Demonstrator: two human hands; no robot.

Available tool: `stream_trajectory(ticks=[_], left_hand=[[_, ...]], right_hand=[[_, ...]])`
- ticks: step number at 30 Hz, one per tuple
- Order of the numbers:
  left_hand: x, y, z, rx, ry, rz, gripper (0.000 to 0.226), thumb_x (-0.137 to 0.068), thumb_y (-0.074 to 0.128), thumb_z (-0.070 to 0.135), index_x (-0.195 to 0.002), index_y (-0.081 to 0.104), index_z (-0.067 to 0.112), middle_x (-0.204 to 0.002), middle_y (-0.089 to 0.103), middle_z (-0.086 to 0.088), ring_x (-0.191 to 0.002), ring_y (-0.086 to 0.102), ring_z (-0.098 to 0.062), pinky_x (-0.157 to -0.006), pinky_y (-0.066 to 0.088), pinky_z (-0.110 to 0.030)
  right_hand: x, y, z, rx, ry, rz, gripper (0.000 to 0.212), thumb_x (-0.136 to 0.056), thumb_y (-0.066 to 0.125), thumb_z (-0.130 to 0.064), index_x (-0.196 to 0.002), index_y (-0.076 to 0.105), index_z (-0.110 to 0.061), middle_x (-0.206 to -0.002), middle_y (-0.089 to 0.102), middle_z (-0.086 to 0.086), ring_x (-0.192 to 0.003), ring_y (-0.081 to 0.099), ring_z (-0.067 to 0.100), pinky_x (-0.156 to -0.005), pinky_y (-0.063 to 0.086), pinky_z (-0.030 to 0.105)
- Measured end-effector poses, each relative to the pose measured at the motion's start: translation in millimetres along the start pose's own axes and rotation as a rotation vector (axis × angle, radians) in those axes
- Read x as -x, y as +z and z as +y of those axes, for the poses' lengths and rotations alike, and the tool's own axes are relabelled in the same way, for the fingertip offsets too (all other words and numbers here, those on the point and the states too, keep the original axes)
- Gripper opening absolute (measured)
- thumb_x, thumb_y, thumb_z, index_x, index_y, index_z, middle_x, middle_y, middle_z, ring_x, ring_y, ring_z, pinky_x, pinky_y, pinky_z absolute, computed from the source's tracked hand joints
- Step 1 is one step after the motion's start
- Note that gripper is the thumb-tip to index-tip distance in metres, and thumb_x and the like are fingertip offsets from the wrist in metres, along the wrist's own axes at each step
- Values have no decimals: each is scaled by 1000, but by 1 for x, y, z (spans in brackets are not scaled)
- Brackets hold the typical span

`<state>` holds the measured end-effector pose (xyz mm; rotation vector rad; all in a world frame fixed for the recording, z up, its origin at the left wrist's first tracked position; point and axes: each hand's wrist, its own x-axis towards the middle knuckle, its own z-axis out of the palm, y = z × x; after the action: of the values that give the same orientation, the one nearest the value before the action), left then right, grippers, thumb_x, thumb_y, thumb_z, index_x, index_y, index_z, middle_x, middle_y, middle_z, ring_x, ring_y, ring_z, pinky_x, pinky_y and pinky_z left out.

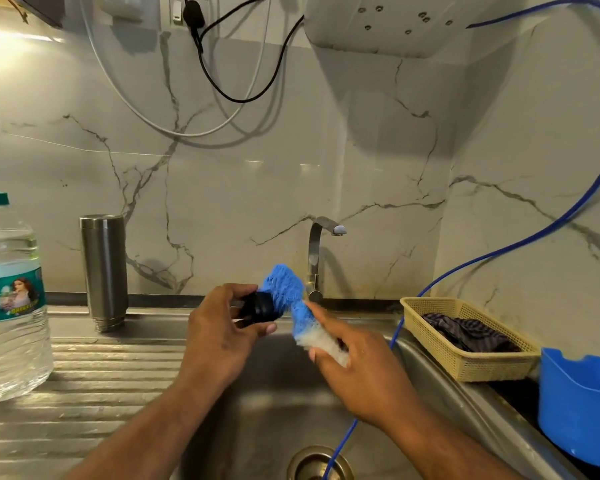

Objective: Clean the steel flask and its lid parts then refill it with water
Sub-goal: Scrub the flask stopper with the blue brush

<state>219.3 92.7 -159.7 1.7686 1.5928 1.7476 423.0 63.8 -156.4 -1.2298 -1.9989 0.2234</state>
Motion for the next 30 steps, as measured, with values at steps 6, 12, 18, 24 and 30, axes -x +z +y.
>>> stream_trajectory(ticks=[6,12,18,24,30], left_hand=[[-5,1,-5,-54,50,26,64,-61,97,15,-117,68,23,-112,68,6,-99,67,-8,-90,54,-22],[0,4,-7,-118,155,-11,61,-65,94,11,-117,65,23,-112,64,7,-98,65,-8,-88,54,-19],[0,3,-11,-88,77,3,62,-66,94,17,-120,63,23,-113,64,8,-98,65,-5,-87,55,-19],[-4,-3,-7,-9,-62,52,61,-69,93,24,-122,63,23,-113,68,8,-99,67,-9,-83,47,-14],[5,6,-4,100,-146,-39,54,-75,85,46,-120,63,27,-108,69,13,-93,68,-5,-79,56,-23]], right_hand=[[4,0,2,-24,30,-41,66,-99,63,-35,-149,28,-60,-139,58,-22,-110,57,-7,-88,45,6],[-6,3,1,-3,47,-20,65,-98,63,-35,-151,32,-55,-133,63,-18,-104,59,-5,-77,42,4],[1,0,0,17,27,-31,66,-98,63,-32,-151,31,-56,-140,59,-20,-110,56,-7,-83,40,1],[10,2,-1,43,-26,-46,69,-100,59,-35,-149,21,-65,-137,59,-21,-107,59,-3,-89,51,17],[0,4,-4,121,-45,-3,67,-102,54,-35,-153,17,-61,-140,57,-18,-116,52,-2,-100,44,20]])
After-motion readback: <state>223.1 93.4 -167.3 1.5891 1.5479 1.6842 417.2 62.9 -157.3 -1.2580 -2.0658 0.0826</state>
